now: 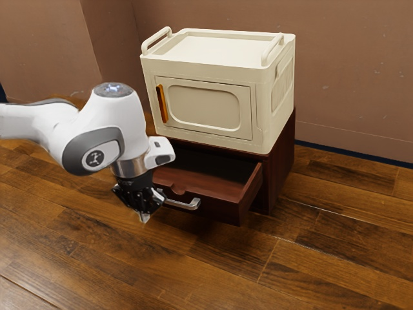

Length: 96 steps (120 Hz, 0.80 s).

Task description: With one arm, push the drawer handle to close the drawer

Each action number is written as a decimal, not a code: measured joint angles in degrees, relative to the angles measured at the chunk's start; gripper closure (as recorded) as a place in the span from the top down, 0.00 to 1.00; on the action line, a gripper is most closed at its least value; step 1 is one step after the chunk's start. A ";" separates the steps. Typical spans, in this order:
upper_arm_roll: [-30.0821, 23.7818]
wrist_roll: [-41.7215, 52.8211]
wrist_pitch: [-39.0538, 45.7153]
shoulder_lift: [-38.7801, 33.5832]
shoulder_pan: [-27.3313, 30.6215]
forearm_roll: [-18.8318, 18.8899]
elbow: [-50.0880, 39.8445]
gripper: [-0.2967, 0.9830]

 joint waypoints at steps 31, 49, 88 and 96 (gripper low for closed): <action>-0.03 2.93 7.21 3.91 0.00 2.50 0.64 0.15; 0.17 4.66 10.60 6.35 0.01 3.76 1.99 0.15; 0.48 7.88 14.57 11.78 0.24 4.25 6.67 0.16; 0.49 8.49 14.92 12.96 0.33 4.24 8.20 0.15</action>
